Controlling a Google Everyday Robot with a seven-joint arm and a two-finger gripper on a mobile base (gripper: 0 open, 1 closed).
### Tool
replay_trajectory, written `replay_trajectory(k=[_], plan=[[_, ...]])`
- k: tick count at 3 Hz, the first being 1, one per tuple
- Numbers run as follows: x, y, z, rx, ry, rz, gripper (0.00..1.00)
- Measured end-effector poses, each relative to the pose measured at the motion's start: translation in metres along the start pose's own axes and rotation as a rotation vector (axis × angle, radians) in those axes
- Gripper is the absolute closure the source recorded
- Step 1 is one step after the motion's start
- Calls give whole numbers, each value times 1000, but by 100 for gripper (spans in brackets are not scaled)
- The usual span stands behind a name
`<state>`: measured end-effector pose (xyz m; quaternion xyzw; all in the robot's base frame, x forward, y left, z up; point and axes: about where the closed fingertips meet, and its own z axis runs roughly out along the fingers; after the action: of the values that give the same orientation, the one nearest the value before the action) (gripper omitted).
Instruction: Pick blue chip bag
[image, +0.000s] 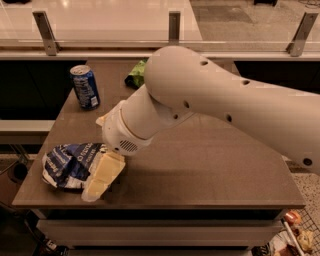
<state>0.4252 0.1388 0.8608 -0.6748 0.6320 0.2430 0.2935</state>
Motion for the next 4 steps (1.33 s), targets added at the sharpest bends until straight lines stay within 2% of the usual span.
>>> replay_trajectory(k=[1,2,4], plan=[[10,7,14,-25,24,27,0],[24,6,35,-52,41,65,18],[21,8,34,-50,43,58,64]])
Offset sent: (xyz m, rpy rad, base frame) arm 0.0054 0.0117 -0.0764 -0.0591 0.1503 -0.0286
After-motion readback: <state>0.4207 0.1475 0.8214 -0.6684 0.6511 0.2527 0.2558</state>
